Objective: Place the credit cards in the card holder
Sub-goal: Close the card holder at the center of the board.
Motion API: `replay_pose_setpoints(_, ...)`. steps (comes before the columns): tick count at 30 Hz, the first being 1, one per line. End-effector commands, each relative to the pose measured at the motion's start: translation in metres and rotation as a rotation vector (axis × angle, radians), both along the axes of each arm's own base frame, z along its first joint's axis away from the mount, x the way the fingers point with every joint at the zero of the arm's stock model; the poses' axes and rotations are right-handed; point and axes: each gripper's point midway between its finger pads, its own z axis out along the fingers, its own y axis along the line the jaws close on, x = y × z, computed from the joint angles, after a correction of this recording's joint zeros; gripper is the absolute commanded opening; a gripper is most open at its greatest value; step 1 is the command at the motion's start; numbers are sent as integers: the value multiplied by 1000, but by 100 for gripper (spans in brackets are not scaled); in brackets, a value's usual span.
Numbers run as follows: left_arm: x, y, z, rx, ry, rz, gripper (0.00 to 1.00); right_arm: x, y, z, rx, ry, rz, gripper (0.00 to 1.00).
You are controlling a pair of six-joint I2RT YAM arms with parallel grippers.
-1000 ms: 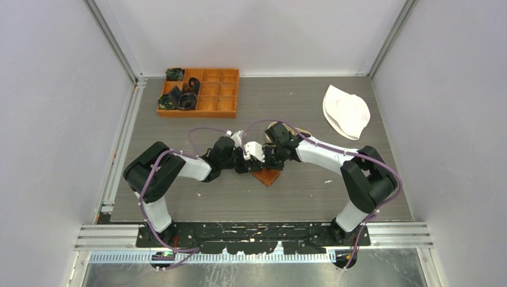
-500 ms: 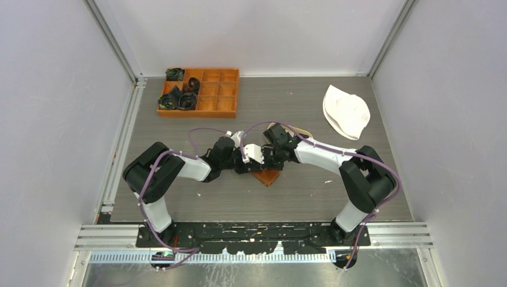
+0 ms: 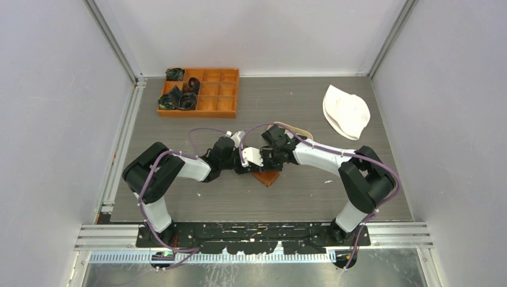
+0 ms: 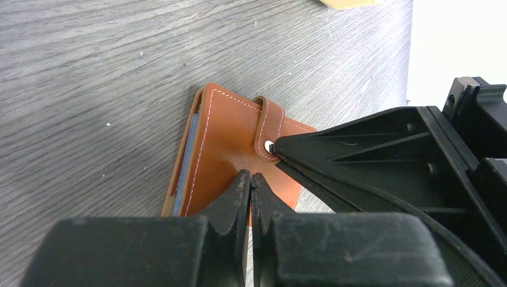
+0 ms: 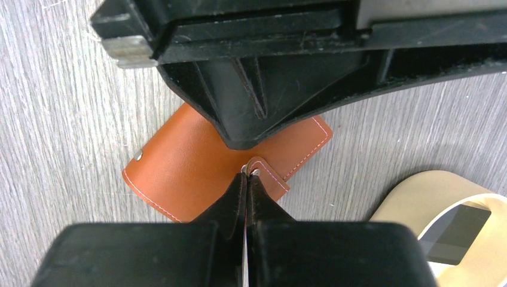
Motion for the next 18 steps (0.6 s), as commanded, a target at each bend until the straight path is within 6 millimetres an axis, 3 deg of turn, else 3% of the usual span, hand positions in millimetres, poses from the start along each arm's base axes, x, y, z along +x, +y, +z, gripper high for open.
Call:
replay_pose_setpoints(1, -5, -1, 7, -8, -19, -24, 4, -24, 0, -9, -27, 62, 88, 1)
replay_pose_setpoints(18, -5, 2, 5, -1, -19, -18, 4, -48, -19, -36, -221, 45, 257, 1)
